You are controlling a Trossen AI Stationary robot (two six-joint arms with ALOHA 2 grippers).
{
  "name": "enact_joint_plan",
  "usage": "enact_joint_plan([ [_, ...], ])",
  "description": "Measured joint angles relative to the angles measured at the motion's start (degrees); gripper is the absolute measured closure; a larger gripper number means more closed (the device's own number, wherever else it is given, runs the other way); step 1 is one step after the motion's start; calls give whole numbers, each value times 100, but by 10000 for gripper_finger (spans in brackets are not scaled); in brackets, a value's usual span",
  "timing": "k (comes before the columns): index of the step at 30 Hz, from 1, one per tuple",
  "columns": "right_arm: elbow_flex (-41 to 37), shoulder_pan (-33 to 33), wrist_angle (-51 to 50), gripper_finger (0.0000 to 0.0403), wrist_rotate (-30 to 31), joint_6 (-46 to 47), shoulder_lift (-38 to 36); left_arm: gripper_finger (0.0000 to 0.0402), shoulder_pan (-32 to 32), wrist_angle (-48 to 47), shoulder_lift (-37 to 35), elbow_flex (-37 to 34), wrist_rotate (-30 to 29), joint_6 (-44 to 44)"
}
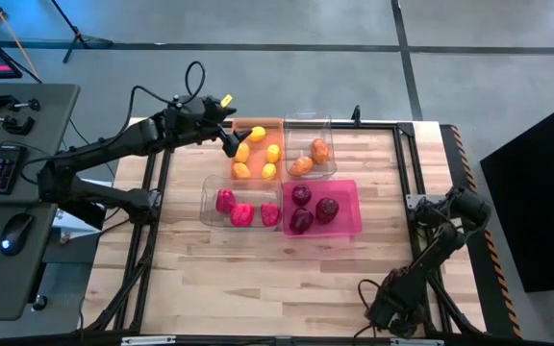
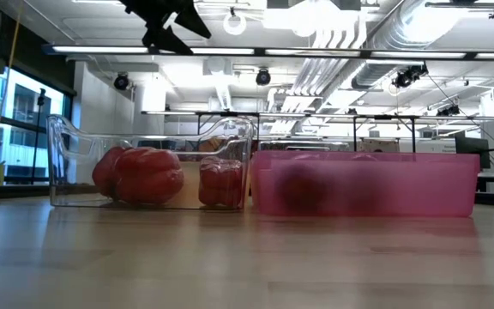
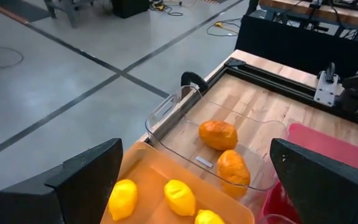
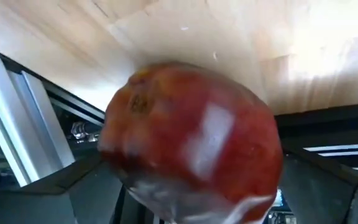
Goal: Sort produce into baskets
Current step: Put the red apple into the pink bin
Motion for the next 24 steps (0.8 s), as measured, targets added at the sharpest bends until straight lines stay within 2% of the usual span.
enact_joint_plan([
  [4,2,-40,-68,45,90,-86,-29,5,3,20,-114,0,-25,259],
  [11,7,-96,-341,149,185,-607,-274,5,257,-34,-604,38,-96,424],
  [13,59,-217,-642,154,434,-823,-533,5,367,-153,-796,196,82,346],
  [17,222,-778,-1644,154,1333,-1354,-1340,5,523,-254,-1188,480,265,235],
  [21,477,-1761,-2518,128,2892,-1785,-2286,5,579,-258,-1498,560,377,222],
  [24,613,-2694,-2650,119,4031,-2027,-2851,5,612,-498,-1649,560,778,220],
])
